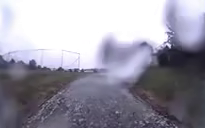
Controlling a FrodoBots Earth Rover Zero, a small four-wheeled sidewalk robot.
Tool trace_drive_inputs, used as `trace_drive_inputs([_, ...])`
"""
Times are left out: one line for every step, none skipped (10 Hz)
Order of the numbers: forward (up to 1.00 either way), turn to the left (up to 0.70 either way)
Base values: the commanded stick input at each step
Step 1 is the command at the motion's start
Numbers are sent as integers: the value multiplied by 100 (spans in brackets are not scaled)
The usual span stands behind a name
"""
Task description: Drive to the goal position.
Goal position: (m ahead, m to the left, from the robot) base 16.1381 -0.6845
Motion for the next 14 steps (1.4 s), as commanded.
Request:
trace_drive_inputs([70, 0])
trace_drive_inputs([70, 0])
trace_drive_inputs([70, 0])
trace_drive_inputs([70, 0])
trace_drive_inputs([70, 0])
trace_drive_inputs([70, 0])
trace_drive_inputs([70, 0])
trace_drive_inputs([70, 0])
trace_drive_inputs([70, 0])
trace_drive_inputs([70, 0])
trace_drive_inputs([70, 0])
trace_drive_inputs([70, 0])
trace_drive_inputs([70, 0])
trace_drive_inputs([70, 0])
